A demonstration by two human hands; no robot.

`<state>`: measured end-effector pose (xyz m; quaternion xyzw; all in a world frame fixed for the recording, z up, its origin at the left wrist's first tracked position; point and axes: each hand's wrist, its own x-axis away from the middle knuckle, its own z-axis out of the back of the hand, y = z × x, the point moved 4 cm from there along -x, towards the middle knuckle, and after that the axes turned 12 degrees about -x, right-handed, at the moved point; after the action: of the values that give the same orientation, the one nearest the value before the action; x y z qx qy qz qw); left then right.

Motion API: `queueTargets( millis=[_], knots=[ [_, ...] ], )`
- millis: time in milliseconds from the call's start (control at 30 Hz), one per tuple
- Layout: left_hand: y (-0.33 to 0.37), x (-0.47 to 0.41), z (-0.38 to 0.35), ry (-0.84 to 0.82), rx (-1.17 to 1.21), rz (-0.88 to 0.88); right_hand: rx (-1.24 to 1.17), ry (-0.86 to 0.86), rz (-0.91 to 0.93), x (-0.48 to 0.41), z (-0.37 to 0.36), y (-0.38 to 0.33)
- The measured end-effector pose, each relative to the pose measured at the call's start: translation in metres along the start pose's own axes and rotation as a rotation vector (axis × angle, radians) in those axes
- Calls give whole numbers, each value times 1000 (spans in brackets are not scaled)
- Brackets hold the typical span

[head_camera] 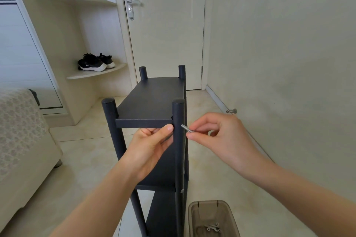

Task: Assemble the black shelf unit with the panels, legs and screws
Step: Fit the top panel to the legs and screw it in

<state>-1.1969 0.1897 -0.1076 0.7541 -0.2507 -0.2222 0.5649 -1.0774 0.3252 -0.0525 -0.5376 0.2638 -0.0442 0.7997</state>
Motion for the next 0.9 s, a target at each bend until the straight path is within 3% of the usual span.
queueTargets(
  millis=[900],
  knots=[
    [-3,-3,-4,51,-52,-8,-33,45,61,-9,-9,4]
  ],
)
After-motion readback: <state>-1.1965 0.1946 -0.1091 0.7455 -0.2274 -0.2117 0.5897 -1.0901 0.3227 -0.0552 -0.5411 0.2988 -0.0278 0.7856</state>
